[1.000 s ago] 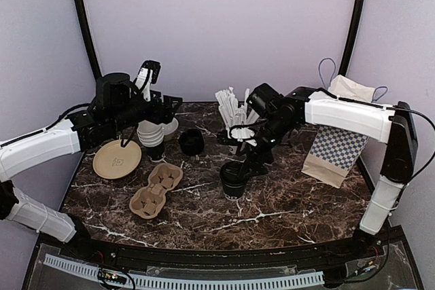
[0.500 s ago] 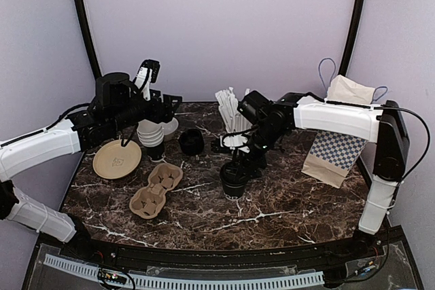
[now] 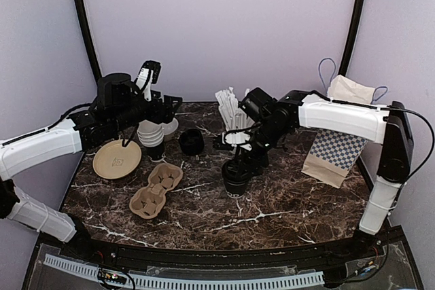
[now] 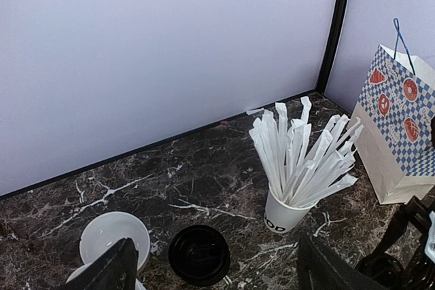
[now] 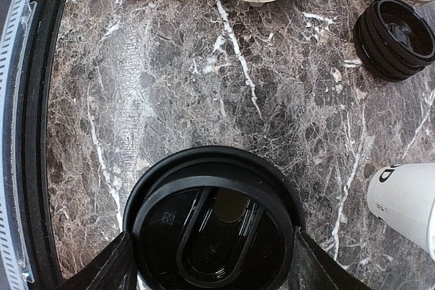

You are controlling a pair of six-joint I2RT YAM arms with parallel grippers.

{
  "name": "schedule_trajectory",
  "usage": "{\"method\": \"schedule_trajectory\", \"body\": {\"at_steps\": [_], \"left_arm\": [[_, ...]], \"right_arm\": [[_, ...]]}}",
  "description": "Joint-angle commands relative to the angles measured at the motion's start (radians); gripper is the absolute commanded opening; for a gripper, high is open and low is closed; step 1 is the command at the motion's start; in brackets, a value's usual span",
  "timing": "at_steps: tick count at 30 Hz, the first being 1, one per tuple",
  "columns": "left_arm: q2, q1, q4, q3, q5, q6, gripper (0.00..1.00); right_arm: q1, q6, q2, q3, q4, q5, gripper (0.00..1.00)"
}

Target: Pack the takeout coffee

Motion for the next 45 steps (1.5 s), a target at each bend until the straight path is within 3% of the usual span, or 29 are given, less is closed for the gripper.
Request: {"method": "schedule_trajectory", "body": {"at_steps": [1, 7, 13, 28, 45], "left_arm": [[-0.012, 0.007, 0.022, 0.002, -0.018, 0.026, 0.83], [-0.022, 0.011, 0.023, 0.003, -0.020, 0.033, 0.83], [-0.051, 0.015, 0.028, 0.000, -0.054, 0.053, 0.83], [-0.114, 0.034, 0.050, -0.017, -0.100, 0.058, 0.83], [-0.094, 0.056, -0.004, 0.017, -0.114, 0.048, 0.84]], "right_arm": [[0.010, 0.035, -0.076, -0.016, 0.013, 0.002, 0.68], [0.010, 0.074, -0.050, 0.026, 0.041, -0.019, 0.68], [0.013, 0.138, 0.072, 0.188, 0.016, -0.053, 0.68], [0.054, 0.218, 0.247, 0.388, -0.005, 0.041, 0.69], [0.057, 0.255, 0.256, 0.457, -0.049, 0.031, 0.90]]}}
